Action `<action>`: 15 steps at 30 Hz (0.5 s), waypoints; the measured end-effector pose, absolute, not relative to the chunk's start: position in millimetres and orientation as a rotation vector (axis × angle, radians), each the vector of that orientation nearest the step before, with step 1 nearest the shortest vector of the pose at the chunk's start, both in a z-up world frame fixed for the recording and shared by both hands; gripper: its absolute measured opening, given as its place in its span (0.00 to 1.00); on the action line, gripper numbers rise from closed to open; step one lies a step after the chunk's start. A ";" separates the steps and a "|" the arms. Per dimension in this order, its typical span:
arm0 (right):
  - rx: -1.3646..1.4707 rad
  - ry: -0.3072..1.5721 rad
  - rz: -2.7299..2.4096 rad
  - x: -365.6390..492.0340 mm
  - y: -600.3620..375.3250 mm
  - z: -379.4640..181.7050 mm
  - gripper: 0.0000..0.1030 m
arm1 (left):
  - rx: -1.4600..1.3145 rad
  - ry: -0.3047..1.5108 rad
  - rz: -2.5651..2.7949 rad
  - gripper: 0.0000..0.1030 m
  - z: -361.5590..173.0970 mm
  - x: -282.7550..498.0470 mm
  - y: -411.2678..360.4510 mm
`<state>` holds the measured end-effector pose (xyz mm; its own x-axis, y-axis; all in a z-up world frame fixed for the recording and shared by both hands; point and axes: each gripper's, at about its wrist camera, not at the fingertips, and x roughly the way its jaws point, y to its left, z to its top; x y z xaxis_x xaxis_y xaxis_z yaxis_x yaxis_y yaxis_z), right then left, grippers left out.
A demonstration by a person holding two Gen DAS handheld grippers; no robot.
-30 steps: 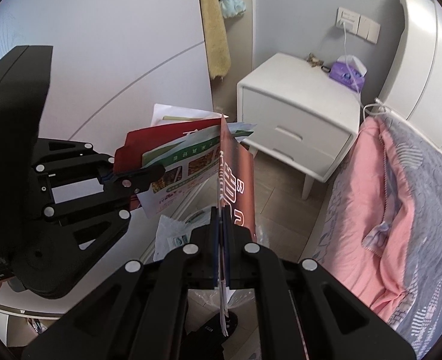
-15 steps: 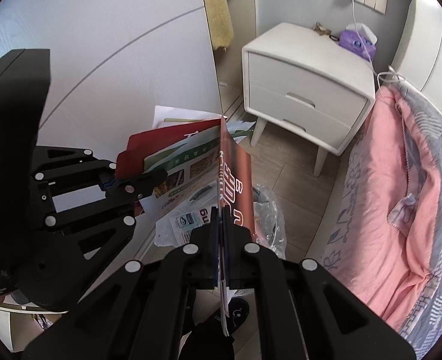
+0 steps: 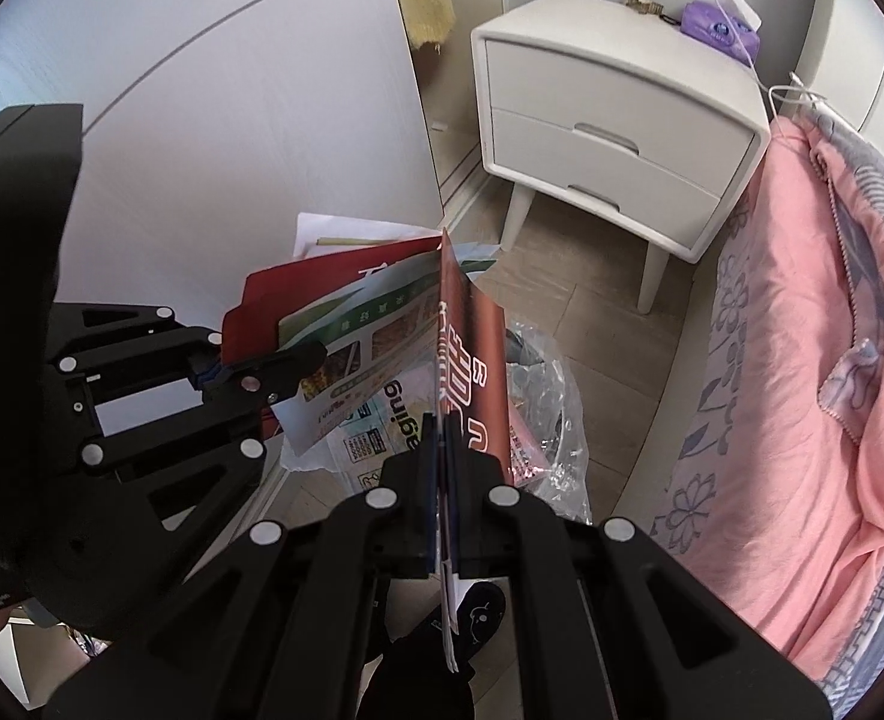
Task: Collect trash
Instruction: 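Carry the flyers in both grippers down toward the trash bin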
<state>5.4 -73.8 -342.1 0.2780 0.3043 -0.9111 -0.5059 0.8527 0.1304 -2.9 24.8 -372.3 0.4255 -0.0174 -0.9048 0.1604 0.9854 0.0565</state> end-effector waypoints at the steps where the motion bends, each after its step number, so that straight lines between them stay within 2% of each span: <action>1: -0.200 1.172 0.548 6.1 -74.2 -345.9 0.05 | 0.139 1.129 -0.111 0.01 -375.4 -2.4 25.8; 15: -0.198 1.212 0.553 17.8 -65.2 -389.9 0.05 | 0.121 1.166 -0.086 0.01 -419.2 6.5 32.3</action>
